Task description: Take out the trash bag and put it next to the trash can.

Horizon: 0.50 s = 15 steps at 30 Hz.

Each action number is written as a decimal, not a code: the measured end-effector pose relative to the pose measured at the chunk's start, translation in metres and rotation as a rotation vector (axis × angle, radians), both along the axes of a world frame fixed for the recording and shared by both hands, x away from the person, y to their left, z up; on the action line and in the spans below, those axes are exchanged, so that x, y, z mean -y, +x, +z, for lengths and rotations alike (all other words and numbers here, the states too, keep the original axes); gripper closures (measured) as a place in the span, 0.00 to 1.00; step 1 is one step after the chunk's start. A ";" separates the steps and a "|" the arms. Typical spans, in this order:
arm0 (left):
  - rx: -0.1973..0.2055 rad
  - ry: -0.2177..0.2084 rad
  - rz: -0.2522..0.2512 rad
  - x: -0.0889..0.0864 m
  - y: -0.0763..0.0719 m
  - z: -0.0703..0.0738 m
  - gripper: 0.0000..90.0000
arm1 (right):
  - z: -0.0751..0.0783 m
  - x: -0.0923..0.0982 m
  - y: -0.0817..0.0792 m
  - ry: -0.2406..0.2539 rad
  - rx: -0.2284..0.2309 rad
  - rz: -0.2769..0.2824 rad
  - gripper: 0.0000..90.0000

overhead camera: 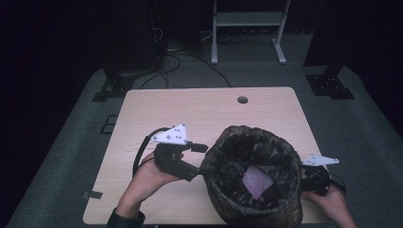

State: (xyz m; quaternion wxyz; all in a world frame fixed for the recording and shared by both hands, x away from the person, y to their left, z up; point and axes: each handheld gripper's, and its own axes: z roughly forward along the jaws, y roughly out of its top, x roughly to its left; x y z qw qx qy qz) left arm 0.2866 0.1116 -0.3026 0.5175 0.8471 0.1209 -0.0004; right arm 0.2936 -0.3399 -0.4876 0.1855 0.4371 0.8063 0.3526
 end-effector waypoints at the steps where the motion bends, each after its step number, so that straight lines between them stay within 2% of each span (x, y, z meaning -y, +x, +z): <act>1: 0.000 0.004 -0.007 0.000 0.000 0.000 0.42 | 0.000 0.000 0.000 0.000 0.000 0.000 0.11; 2: -0.006 0.009 -0.013 0.000 -0.001 0.000 0.44 | 0.000 0.000 0.000 0.000 0.000 0.000 0.11; 5: -0.010 0.018 -0.031 -0.001 -0.001 0.000 0.58 | 0.000 0.000 0.000 0.000 0.000 0.000 0.11; 8: -0.007 0.018 -0.028 0.000 0.001 -0.002 0.74 | 0.000 0.000 0.000 0.000 0.000 0.000 0.11; 11: -0.015 0.018 -0.014 0.001 0.002 -0.003 0.94 | 0.000 0.000 0.000 0.000 0.000 0.000 0.11; 13: -0.013 0.009 -0.019 0.001 0.002 -0.002 0.99 | 0.000 0.000 0.000 0.000 0.000 0.000 0.11; 15: -0.017 0.010 -0.026 0.001 0.003 0.000 0.99 | 0.000 0.000 0.000 0.000 0.000 0.000 0.11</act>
